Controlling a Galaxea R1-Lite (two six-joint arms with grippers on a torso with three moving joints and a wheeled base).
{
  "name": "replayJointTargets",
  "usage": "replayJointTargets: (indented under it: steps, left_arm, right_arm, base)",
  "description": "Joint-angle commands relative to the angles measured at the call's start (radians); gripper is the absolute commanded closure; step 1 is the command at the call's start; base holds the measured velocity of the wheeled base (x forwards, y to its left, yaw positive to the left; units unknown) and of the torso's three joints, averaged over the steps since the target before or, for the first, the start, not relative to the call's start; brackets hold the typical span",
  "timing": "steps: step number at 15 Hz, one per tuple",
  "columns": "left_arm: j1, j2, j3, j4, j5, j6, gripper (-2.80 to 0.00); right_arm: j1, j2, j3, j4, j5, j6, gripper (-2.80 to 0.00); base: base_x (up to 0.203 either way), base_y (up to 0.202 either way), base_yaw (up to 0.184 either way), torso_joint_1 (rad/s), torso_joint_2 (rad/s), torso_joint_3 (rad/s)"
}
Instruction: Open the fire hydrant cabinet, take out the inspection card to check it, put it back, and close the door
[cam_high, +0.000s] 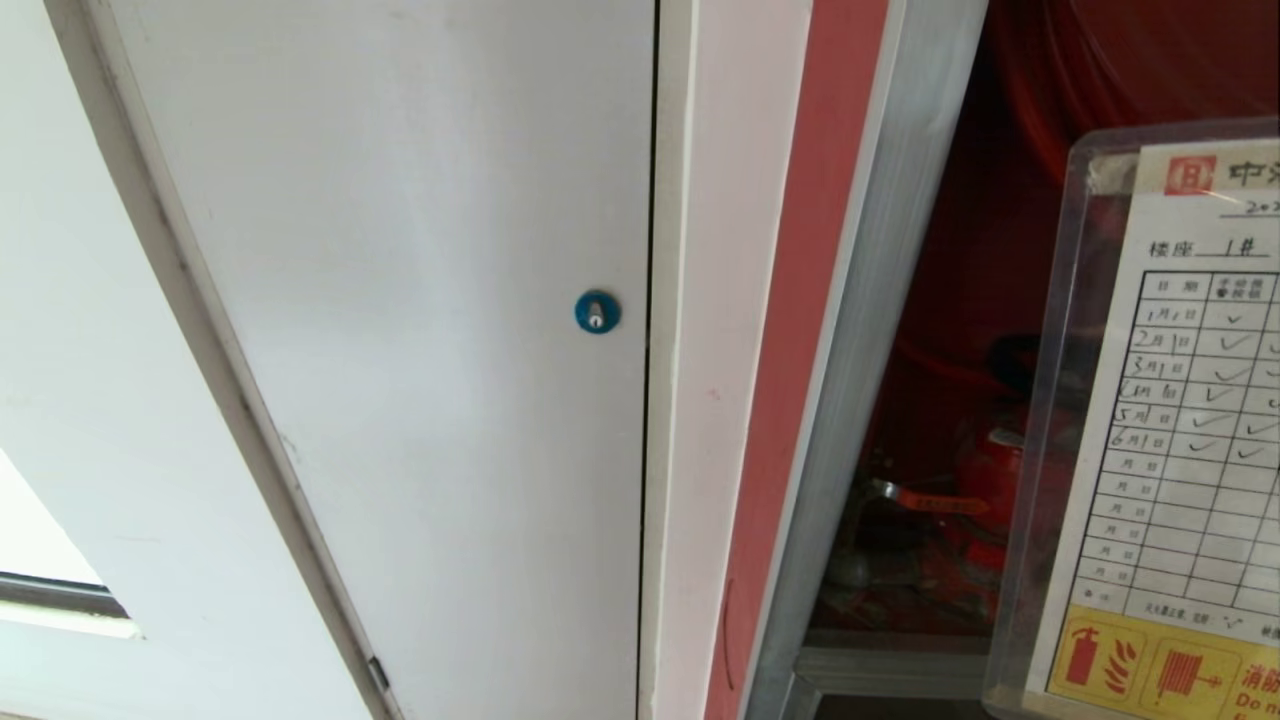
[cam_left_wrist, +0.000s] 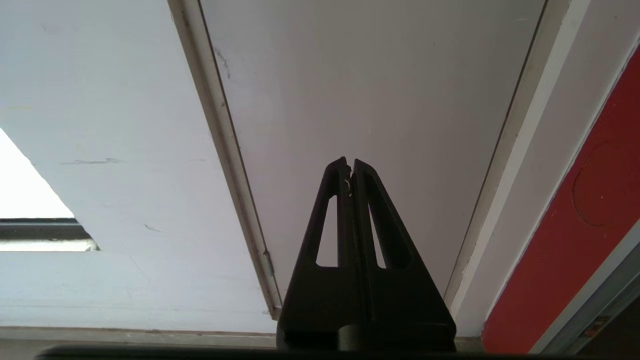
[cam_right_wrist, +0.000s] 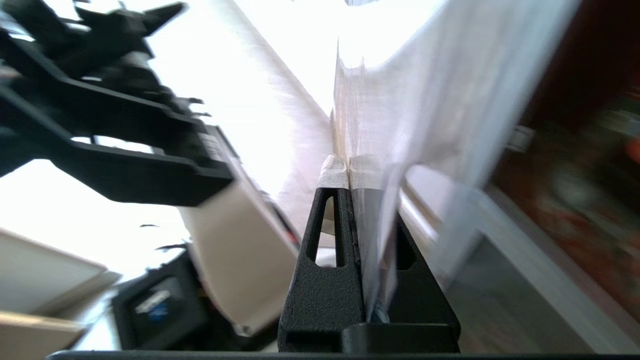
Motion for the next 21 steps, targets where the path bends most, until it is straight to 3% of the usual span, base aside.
replayJointTargets:
  steps: [1,6,11,16,21]
  left_arm:
    - [0.0,0.0,0.012,-0.001,0.0,0.0,0.0]
    - [0.0,0.0,0.012,-0.001,-0.001,0.0,0.0]
    - [0.0,0.001,0.012,-0.001,0.0,0.0,0.0]
    - [0.0,0.0,0.012,-0.001,0.0,0.0,0.0]
    - [0.0,0.0,0.012,-0.001,0.0,0.0,0.0]
  right_arm:
    - [0.139,0.097,0.041,-0.175,0.013,0.064,0.0]
    - [0.353,0.253,0.08,-0.472,0.012,0.178,0.0]
    - [0.428,0.413,0.07,-0.685,-0.03,0.213,0.0]
    - [0.541,0.46,0.038,-0.704,-0.113,0.239,0.0]
    - [0.555,0.489,0.024,-0.703,-0.12,0.241,0.0]
  base:
    - [0.0,0.0,0.0,0.0,0.0,0.0]
    - [0.0,0.0,0.0,0.0,0.0,0.0]
    - [0.0,0.0,0.0,0.0,0.0,0.0]
    - [0.0,0.0,0.0,0.0,0.0,0.0]
    - [0.0,0.0,0.0,0.0,0.0,0.0]
